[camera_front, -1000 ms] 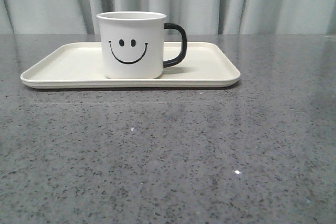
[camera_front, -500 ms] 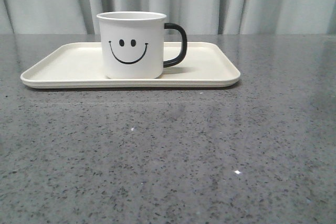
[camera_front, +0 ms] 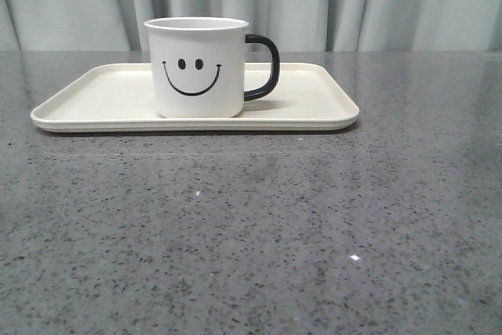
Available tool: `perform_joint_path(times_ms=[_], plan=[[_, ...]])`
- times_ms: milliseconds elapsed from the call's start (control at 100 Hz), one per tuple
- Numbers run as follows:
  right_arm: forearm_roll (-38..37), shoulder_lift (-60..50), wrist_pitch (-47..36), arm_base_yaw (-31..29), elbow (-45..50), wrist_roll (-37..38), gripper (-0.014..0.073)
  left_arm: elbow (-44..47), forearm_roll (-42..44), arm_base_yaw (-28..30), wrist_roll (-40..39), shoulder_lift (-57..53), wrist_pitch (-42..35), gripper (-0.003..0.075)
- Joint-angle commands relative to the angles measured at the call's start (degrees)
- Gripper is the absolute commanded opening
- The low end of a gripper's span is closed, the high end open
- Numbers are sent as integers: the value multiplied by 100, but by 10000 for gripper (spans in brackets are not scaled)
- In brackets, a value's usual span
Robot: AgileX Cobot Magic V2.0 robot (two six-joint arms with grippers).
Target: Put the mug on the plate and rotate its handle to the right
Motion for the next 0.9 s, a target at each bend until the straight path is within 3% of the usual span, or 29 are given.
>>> perform_joint_path(times_ms=[0,890], plan=[[-121,-74,-351,-41,-148,-14,-66,-145,1,7,-29,-25,-397,-20],[-121,-74,-346,-41,-148,-14,-66,-54,31,7,-29,-80,-545,-20]])
